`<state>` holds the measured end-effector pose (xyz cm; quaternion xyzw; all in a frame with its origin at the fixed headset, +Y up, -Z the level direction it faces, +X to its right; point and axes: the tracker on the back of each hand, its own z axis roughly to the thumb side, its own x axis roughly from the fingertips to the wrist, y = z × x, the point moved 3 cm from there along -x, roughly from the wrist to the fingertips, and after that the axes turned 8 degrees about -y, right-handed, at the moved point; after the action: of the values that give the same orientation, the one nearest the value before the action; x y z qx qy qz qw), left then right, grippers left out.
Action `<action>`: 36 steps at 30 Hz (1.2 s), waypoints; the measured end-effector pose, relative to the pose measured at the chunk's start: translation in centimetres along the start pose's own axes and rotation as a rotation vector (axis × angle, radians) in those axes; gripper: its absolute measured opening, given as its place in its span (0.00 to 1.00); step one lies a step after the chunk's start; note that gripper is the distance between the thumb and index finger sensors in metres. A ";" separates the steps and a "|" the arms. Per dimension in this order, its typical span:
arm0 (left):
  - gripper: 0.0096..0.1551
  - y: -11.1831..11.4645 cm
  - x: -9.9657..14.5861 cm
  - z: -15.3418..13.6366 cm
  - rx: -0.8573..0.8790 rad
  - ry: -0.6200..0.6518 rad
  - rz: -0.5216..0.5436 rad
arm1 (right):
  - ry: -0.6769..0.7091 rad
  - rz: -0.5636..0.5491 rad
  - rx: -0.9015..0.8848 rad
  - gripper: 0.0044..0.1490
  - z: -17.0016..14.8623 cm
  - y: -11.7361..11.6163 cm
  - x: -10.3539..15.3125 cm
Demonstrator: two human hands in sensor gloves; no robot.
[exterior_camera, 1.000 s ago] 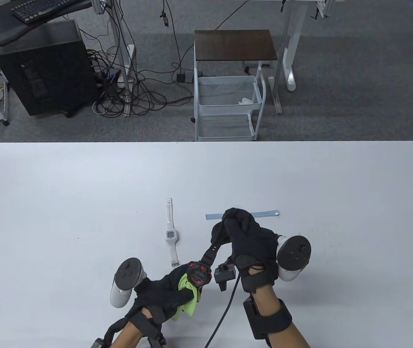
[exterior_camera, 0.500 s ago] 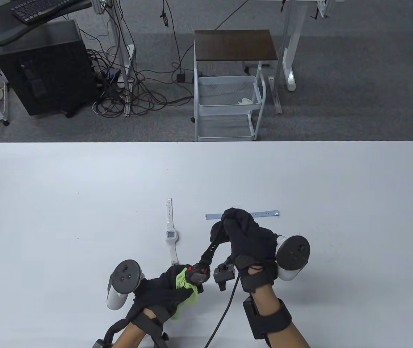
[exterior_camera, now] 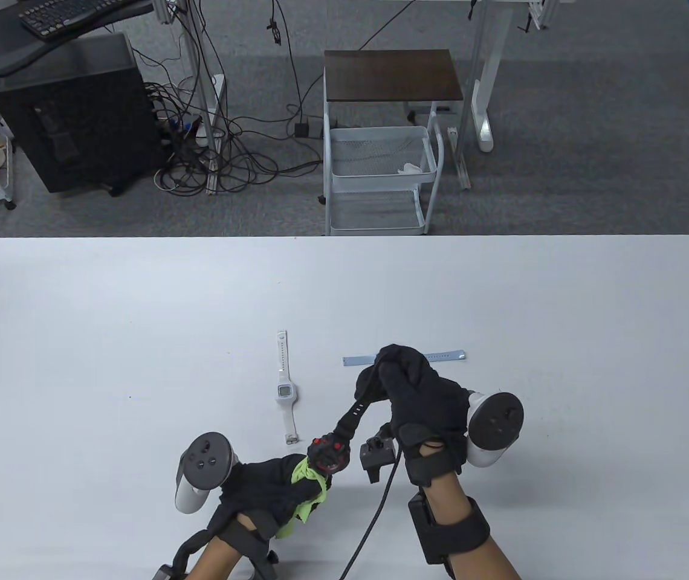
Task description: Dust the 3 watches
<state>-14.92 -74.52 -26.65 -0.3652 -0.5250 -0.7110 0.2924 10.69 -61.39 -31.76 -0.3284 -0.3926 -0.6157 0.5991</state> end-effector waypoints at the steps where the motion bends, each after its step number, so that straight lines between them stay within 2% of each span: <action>1: 0.29 -0.2 0.1 0.0 -0.025 -0.003 0.022 | 0.004 -0.004 0.000 0.24 0.0 0.0 0.0; 8: 0.29 -0.7 0.3 -0.3 -0.081 -0.066 0.080 | 0.025 -0.013 0.000 0.24 0.1 0.1 0.1; 12: 0.33 -1.0 0.4 -0.4 -0.060 -0.062 0.078 | 0.032 -0.014 -0.002 0.24 0.1 0.1 0.1; 18: 0.27 -1.2 0.4 -0.7 -0.083 -0.064 0.099 | 0.040 -0.025 -0.019 0.24 0.2 0.2 0.1; 20: 0.26 -1.2 0.3 -0.8 -0.064 -0.063 0.072 | 0.038 -0.024 -0.021 0.24 0.2 0.2 0.1; 27: 0.29 -2.0 0.6 -1.3 -0.059 -0.072 0.122 | 0.026 -0.029 -0.047 0.24 0.2 0.7 0.0; 36: 0.25 -2.3 0.9 -1.6 -0.186 -0.146 0.136 | 0.030 -0.025 -0.034 0.24 -0.1 0.3 0.2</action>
<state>-17.62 -75.42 -27.47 -0.4763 -0.4509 -0.7065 0.2657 11.03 -61.54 -31.63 -0.3241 -0.3773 -0.6347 0.5914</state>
